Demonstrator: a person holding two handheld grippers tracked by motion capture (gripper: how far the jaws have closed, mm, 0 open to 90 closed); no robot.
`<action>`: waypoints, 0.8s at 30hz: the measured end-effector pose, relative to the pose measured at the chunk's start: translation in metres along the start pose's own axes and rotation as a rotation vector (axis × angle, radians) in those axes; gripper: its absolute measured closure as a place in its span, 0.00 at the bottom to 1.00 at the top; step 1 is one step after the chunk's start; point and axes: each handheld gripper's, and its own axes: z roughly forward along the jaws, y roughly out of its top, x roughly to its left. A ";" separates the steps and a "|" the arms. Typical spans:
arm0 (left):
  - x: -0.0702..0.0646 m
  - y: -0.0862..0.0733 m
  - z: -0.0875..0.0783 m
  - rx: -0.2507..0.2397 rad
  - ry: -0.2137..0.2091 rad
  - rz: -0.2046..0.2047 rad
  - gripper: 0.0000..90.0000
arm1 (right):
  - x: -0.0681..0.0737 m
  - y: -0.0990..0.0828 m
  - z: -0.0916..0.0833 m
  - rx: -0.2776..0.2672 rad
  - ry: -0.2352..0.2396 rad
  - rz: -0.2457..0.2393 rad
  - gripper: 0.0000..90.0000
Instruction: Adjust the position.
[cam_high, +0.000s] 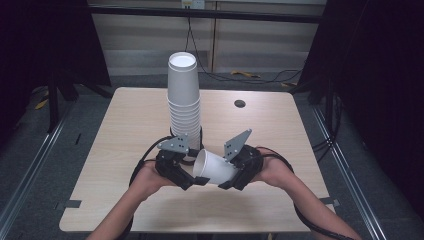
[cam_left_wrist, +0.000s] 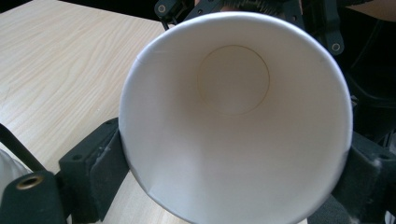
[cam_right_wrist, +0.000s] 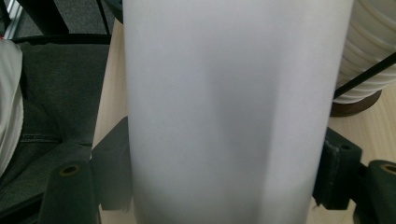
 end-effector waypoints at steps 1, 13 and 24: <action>0.000 0.000 0.000 0.002 0.000 0.001 0.12 | 0.000 0.000 0.000 -0.002 -0.001 0.002 0.26; 0.001 0.002 -0.004 0.080 0.028 -0.002 0.13 | 0.001 -0.007 -0.002 -0.036 -0.057 0.019 0.14; 0.000 0.007 -0.004 0.233 0.087 -0.001 0.13 | -0.004 -0.042 -0.002 -0.040 -0.107 0.118 0.14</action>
